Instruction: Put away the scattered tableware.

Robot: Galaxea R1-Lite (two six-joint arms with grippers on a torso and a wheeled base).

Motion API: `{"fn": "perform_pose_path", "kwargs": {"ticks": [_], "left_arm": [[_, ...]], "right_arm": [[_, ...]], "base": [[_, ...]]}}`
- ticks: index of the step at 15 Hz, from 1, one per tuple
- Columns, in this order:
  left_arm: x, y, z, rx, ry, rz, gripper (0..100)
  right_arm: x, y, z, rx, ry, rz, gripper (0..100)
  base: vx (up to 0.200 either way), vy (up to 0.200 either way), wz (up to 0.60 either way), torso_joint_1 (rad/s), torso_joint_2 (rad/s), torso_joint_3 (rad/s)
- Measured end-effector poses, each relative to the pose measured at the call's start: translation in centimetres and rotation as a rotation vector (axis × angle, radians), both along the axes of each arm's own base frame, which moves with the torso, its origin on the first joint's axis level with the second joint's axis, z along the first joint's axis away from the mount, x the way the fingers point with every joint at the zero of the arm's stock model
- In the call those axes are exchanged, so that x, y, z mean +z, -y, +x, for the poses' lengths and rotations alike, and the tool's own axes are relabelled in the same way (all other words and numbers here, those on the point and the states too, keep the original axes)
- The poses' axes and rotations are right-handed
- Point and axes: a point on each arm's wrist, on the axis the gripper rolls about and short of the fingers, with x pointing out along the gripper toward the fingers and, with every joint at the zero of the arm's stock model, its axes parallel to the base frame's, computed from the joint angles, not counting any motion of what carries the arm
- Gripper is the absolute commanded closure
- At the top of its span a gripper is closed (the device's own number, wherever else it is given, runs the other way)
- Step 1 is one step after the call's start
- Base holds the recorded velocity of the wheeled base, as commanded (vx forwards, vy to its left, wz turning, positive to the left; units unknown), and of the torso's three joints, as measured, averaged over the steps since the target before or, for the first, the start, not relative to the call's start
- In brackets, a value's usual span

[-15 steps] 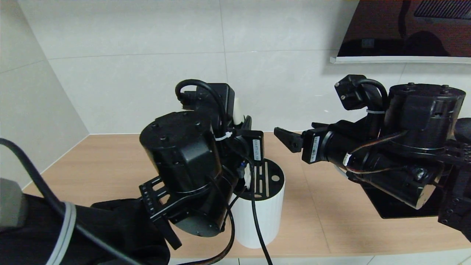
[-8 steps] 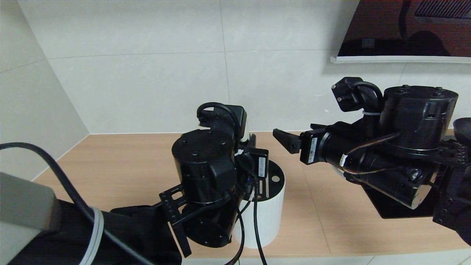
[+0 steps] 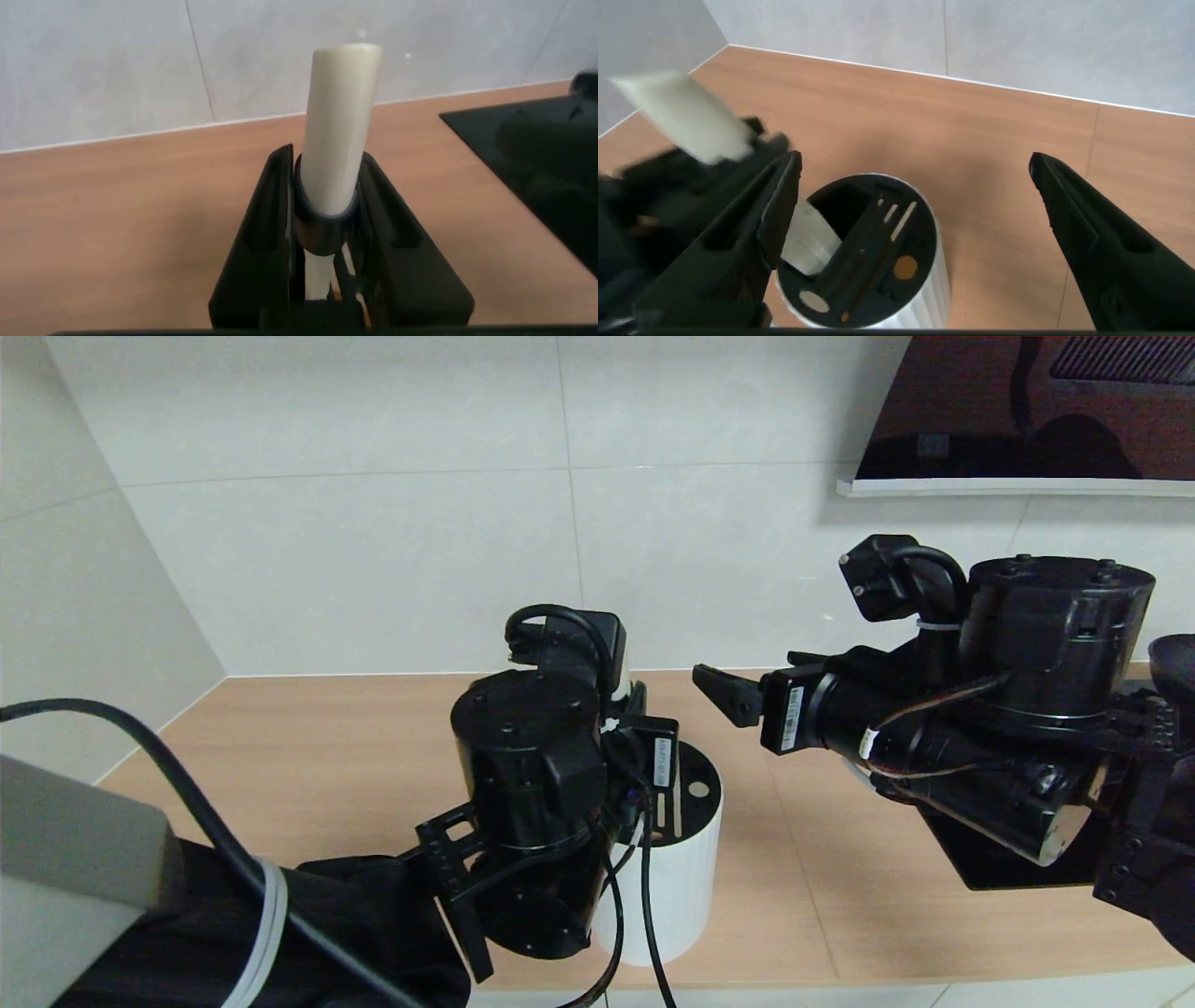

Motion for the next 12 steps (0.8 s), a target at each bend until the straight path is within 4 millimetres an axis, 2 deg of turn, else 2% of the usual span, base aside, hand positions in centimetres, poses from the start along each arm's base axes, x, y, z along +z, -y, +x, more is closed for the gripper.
{"fn": "perform_pose_path", "kwargs": {"ticks": [6, 12], "left_arm": [[-3.1, 0.7, 0.5, 0.001, -0.064, 0.052, 100], [-4.0, 0.8, 0.7, 0.001, -0.079, 0.069, 100]], "right_arm": [[-0.1, 0.0, 0.0, 0.000, -0.002, -0.002, 0], [-0.1, 0.0, 0.0, 0.000, -0.002, -0.002, 0]], "base": [[0.000, 0.000, 0.00, 0.000, 0.00, 0.000], [0.000, 0.000, 0.00, 0.000, 0.00, 0.000]]}}
